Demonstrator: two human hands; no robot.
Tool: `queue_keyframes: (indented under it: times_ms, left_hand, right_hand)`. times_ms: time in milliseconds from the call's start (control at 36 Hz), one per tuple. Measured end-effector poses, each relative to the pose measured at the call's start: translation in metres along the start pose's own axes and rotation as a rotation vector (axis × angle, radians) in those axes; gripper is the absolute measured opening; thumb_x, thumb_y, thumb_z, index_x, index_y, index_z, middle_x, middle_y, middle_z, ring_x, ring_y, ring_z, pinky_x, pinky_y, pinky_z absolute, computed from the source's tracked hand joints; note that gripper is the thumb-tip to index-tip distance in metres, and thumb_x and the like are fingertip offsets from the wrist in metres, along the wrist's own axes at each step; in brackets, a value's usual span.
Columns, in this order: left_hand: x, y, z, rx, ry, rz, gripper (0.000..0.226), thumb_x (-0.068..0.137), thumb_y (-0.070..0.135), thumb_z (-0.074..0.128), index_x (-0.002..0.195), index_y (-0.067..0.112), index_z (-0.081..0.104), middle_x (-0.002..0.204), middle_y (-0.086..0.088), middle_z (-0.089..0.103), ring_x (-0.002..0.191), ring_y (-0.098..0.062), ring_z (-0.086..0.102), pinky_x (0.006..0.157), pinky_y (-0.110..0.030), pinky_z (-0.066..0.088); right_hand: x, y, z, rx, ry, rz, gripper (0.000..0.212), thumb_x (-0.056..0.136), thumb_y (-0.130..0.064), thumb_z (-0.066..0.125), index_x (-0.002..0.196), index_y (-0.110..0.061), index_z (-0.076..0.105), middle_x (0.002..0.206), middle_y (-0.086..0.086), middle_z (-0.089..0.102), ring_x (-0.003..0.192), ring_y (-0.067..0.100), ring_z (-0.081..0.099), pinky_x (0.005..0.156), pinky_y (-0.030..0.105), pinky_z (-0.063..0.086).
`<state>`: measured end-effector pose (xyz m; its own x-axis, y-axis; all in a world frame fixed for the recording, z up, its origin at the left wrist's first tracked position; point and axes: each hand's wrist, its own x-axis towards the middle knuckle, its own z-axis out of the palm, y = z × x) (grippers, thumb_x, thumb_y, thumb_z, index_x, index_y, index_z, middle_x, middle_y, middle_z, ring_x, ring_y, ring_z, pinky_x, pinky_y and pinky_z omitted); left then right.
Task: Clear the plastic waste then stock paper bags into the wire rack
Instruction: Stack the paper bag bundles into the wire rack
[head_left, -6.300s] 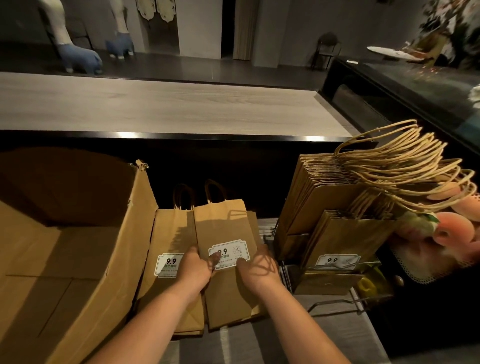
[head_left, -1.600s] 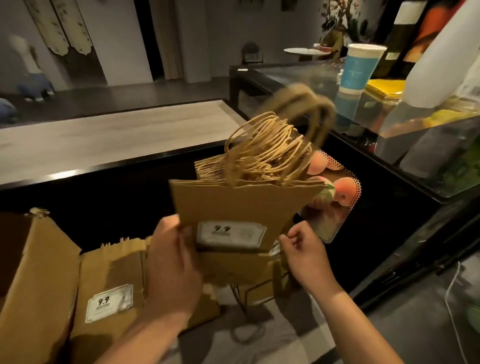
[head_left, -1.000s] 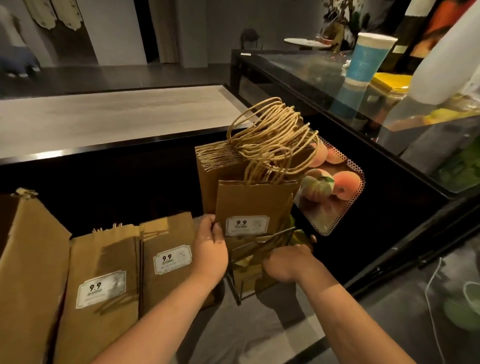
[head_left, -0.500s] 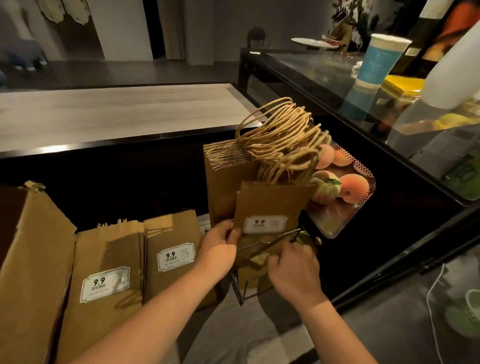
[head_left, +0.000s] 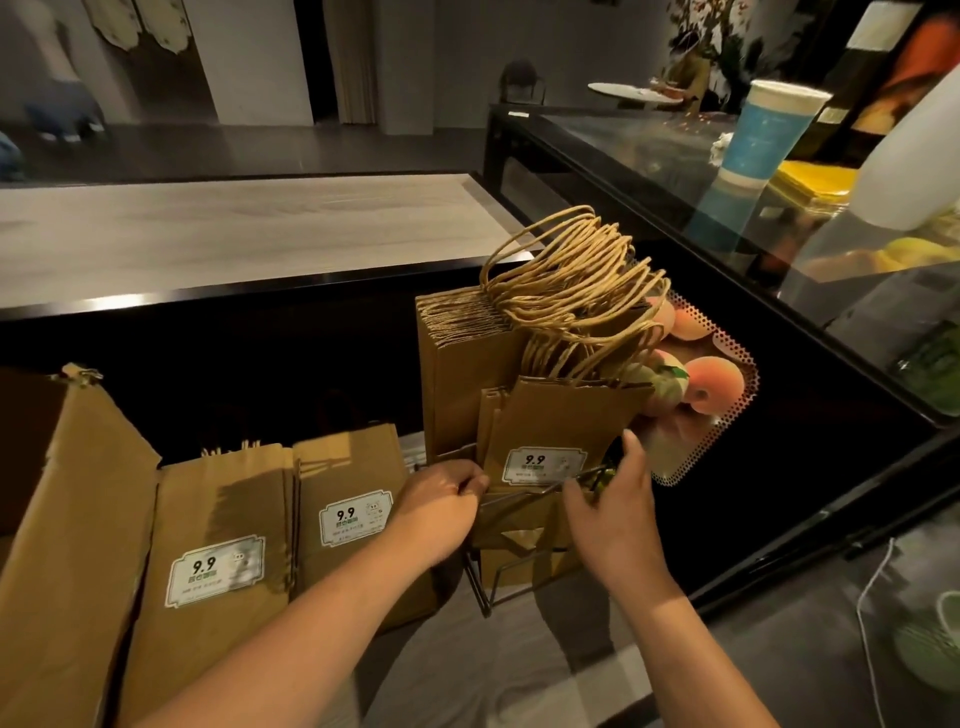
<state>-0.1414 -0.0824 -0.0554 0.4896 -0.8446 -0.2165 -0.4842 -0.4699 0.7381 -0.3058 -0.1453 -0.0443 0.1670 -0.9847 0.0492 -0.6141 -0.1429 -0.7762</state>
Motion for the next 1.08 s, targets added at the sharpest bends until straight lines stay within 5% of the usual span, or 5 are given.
queue_keyframes:
  times_ms: [306, 472, 639, 1000, 1083]
  left_hand:
    - [-0.005, 0.006, -0.015, 0.290, -0.065, -0.054, 0.028, 0.097, 0.037, 0.041, 0.111, 0.020, 0.058, 0.105, 0.000, 0.059, 0.089, -0.013, 0.055, 0.077, -0.025, 0.045]
    - [-0.026, 0.022, -0.017, -0.019, 0.033, 0.085, 0.065, 0.095, 0.034, 0.053, 0.152, 0.030, 0.021, 0.149, 0.004, 0.040, 0.118, -0.010, 0.052, 0.095, -0.015, 0.038]
    - [-0.032, 0.049, -0.003, -0.170, -0.097, 0.034, 0.090, 0.092, 0.030, 0.057, 0.153, 0.029, -0.010, 0.158, 0.002, 0.022, 0.131, -0.023, 0.044, 0.106, -0.034, 0.043]
    - [-0.038, 0.036, -0.003, -0.193, -0.008, 0.052, 0.089, 0.092, 0.023, 0.058, 0.152, 0.034, -0.006, 0.155, 0.005, 0.028, 0.107, -0.010, 0.059, 0.083, -0.020, 0.052]
    - [-0.044, 0.029, -0.008, -0.222, 0.025, 0.042, 0.088, 0.093, 0.024, 0.059, 0.151, 0.039, -0.006, 0.158, 0.008, 0.021, 0.136, -0.017, 0.039, 0.109, -0.031, 0.040]
  right_hand:
    - [0.019, 0.005, 0.003, 0.151, -0.059, 0.014, 0.062, 0.092, -0.016, 0.060, 0.144, -0.027, 0.028, 0.127, 0.001, 0.050, 0.103, 0.010, 0.052, 0.091, 0.031, 0.044]
    - [0.020, 0.001, 0.007, 0.218, -0.076, 0.026, 0.080, 0.089, -0.012, 0.061, 0.150, -0.036, 0.015, 0.151, -0.003, 0.037, 0.143, 0.024, 0.029, 0.113, 0.047, 0.034]
    - [0.024, -0.018, 0.011, 0.315, -0.037, 0.005, 0.066, 0.089, -0.010, 0.061, 0.144, -0.026, 0.028, 0.126, 0.000, 0.053, 0.123, 0.023, 0.050, 0.101, 0.039, 0.044]
    - [0.009, -0.020, 0.002, 0.282, -0.021, 0.002, 0.073, 0.094, -0.010, 0.059, 0.153, -0.023, 0.018, 0.152, 0.002, 0.036, 0.137, 0.016, 0.038, 0.107, 0.028, 0.034]
    - [-0.008, -0.027, 0.000, 0.301, 0.080, 0.015, 0.073, 0.093, -0.009, 0.061, 0.152, -0.020, 0.019, 0.156, 0.007, 0.028, 0.141, 0.021, 0.032, 0.104, 0.028, 0.032]
